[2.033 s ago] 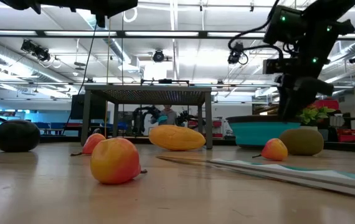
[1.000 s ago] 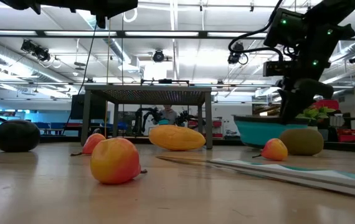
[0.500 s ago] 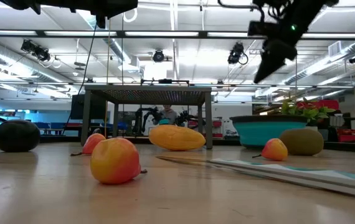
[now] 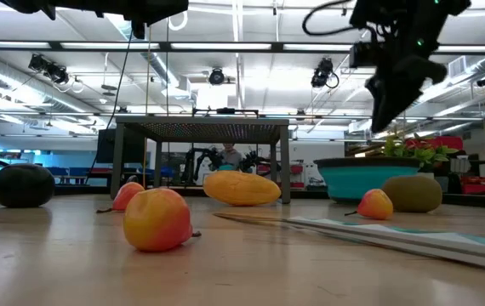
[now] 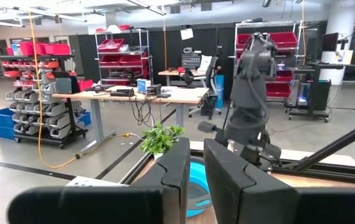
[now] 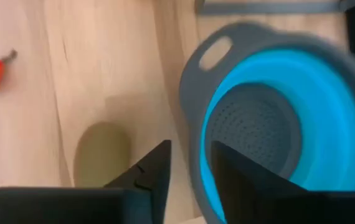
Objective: Pick & Place Fruit
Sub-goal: Put the blue strainer bowl on the shelf
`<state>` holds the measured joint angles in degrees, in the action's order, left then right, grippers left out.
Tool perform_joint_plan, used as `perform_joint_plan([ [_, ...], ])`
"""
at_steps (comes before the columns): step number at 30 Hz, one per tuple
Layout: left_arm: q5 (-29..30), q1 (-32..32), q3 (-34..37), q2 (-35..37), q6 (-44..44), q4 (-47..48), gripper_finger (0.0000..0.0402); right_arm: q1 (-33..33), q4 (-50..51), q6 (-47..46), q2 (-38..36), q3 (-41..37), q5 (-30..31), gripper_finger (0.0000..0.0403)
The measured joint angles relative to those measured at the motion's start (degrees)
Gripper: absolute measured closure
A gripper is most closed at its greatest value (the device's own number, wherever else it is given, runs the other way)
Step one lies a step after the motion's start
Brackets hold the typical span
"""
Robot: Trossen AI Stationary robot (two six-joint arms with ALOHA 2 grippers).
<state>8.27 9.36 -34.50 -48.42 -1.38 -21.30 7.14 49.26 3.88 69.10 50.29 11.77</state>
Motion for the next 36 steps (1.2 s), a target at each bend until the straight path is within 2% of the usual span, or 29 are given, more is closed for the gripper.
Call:
perform_joint_plan([
  [6, 0.0, 0.0, 0.0, 0.0, 0.1, 0.0, 0.0345, 0.1, -6.1, -1.6, 0.0, -4.9, 0.0, 0.0209],
  [12, 0.0, 0.0, 0.0, 0.0, 0.1, 0.0, 0.0345, 0.9, -10.0, -1.9, 0.2, -8.8, 1.2, 0.0201],
  [22, 0.0, 0.0, 0.0, 0.0, 0.1, 0.1, 0.0345, 3.4, -12.3, -1.9, 0.3, -12.0, 1.2, 0.0229],
  [36, 0.0, 0.0, 0.0, 0.0, 0.1, 0.5, 0.0345, 3.4, -12.2, -4.5, 0.3, -12.0, 1.2, 0.0314],
])
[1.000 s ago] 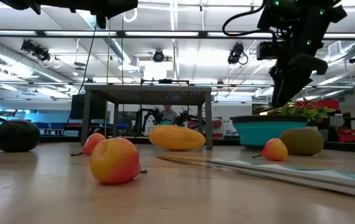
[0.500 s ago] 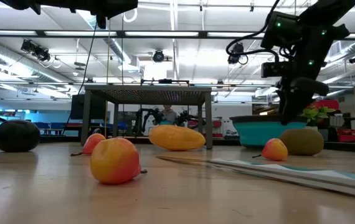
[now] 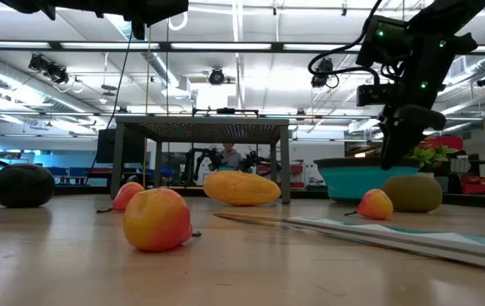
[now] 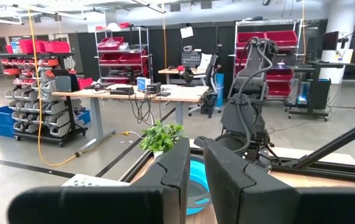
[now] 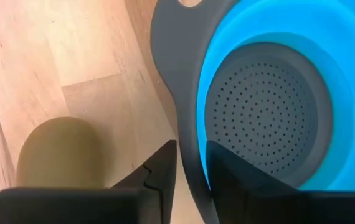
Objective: Pick & Place Fruit
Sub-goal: Put the blue strainer bowl on the shelf
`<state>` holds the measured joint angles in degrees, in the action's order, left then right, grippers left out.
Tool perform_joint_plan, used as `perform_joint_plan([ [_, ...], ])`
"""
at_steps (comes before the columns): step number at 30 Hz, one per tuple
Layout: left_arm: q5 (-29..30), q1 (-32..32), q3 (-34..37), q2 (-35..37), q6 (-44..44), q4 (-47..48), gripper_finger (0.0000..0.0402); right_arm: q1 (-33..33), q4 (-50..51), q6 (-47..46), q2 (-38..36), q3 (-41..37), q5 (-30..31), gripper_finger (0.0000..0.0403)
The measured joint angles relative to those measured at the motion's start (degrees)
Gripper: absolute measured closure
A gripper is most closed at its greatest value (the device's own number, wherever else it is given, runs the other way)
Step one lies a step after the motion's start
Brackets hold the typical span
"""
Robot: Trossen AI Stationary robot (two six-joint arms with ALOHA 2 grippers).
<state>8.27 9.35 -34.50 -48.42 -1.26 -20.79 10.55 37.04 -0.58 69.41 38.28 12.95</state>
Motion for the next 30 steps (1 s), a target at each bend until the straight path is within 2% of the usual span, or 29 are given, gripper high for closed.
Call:
perform_joint_plan([
  [6, 0.0, 0.0, 0.0, 0.0, -0.6, 0.8, 0.0345, 0.0, 0.3, 0.0, 0.0, 0.0, 0.5, 0.0328],
  [13, 0.0, 0.0, 0.0, 0.0, -0.6, 0.8, 0.0345, -0.2, 0.4, 0.1, 0.0, 0.3, 1.1, 0.0369],
  [19, 0.0, 0.0, 0.0, 0.0, -0.9, 0.8, 0.0345, -1.6, 0.9, 1.3, 0.0, 3.0, 0.4, 0.0374],
  [30, 0.0, 0.0, 0.0, 0.0, -1.1, 0.8, 0.0345, -4.8, 12.6, 0.0, 0.0, 11.3, -1.1, 0.0378],
])
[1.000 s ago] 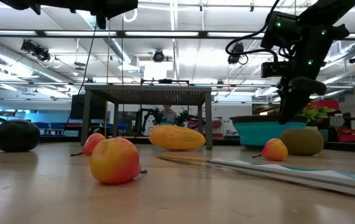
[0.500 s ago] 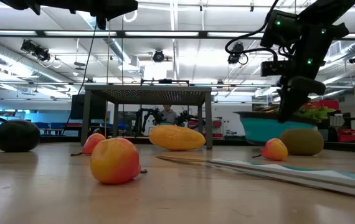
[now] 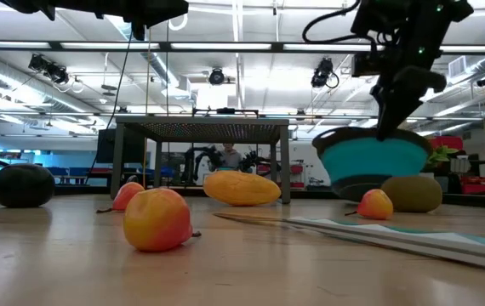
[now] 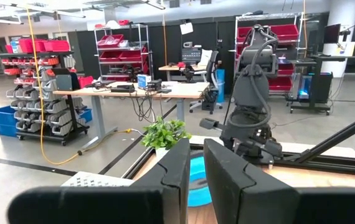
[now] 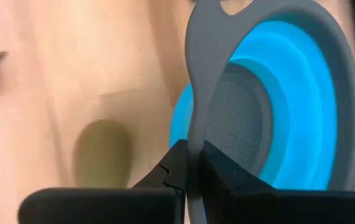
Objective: Pick & Place Fruit
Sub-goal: Put the blue strainer bowl on the shelf
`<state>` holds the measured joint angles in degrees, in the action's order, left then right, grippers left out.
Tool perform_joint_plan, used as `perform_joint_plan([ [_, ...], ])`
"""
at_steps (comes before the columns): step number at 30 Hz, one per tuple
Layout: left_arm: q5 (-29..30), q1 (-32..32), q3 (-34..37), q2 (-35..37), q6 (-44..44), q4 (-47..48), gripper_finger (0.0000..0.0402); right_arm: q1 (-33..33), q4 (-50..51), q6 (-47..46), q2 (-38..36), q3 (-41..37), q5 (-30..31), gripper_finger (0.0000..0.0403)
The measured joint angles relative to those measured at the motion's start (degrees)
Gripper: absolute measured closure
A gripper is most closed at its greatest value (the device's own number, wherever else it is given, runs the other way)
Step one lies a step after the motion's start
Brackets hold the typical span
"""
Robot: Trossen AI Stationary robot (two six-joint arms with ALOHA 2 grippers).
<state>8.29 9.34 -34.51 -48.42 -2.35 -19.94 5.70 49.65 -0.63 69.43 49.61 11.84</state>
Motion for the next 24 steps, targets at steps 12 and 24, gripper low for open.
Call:
perform_joint_plan([
  [12, 0.0, 0.0, 0.0, 0.0, 0.0, 0.9, 0.0345, -3.5, 4.2, 0.1, -0.2, 0.7, -1.3, 0.0378],
  [24, -14.0, 0.0, 0.0, -0.4, -6.7, 3.6, 0.0345, -9.9, 12.1, -0.1, -0.2, 13.6, 2.5, 0.0379],
])
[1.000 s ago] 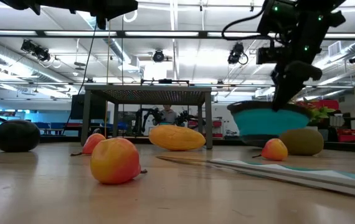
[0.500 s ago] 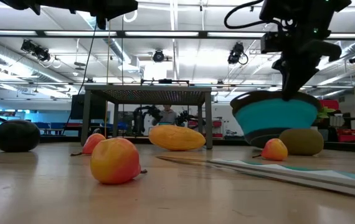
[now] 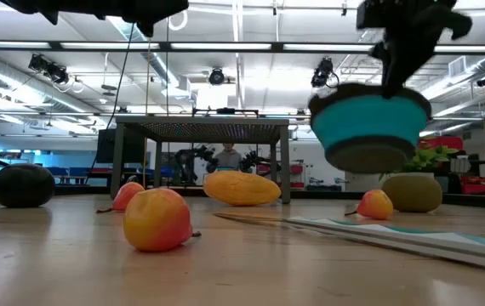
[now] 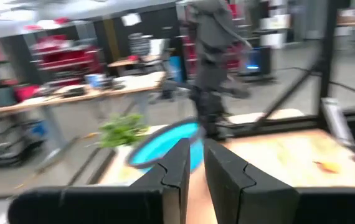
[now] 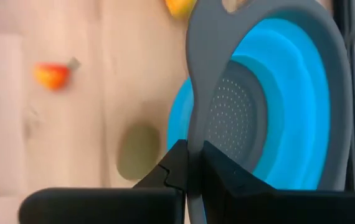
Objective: Pick & Place Fruit
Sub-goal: Put the blue strainer bowl on the shelf
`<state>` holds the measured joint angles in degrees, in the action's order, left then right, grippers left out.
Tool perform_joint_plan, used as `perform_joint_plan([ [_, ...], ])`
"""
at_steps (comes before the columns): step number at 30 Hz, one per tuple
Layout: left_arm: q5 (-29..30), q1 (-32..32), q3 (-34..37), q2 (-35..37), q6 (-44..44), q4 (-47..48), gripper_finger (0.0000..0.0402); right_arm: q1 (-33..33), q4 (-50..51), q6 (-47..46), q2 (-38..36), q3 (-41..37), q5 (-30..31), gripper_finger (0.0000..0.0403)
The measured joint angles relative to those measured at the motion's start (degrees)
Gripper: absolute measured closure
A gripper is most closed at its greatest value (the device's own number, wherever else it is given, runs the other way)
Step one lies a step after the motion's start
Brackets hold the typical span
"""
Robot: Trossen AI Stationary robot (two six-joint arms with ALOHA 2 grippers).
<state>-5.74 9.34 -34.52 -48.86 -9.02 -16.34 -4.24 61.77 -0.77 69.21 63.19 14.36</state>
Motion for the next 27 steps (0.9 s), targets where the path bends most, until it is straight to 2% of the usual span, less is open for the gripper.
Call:
perform_joint_plan([
  [4, -5.3, -0.4, 0.0, 0.0, -0.8, 1.1, 0.0345, -4.4, -0.3, 0.2, 0.0, 3.5, 0.0, 0.0379],
  [10, -5.7, -4.2, 0.0, -2.0, -4.9, 3.8, 0.0327, -11.3, -0.8, 1.8, 0.0, 5.0, -0.3, 0.0379],
  [14, -5.2, -7.2, -0.1, -5.0, -7.2, 1.3, 0.0287, -15.8, -3.6, 6.1, 0.0, 5.0, -1.3, 0.0379],
  [21, -4.4, -11.6, -0.1, -12.2, -10.9, -4.0, 0.0197, -22.5, -11.6, 16.0, 1.2, 5.0, 3.8, 0.0379],
  [27, -3.0, -14.4, -1.1, -17.4, -13.2, -7.5, 0.0153, -23.3, -14.9, 20.0, 5.1, 5.0, 0.3, 0.0379],
])
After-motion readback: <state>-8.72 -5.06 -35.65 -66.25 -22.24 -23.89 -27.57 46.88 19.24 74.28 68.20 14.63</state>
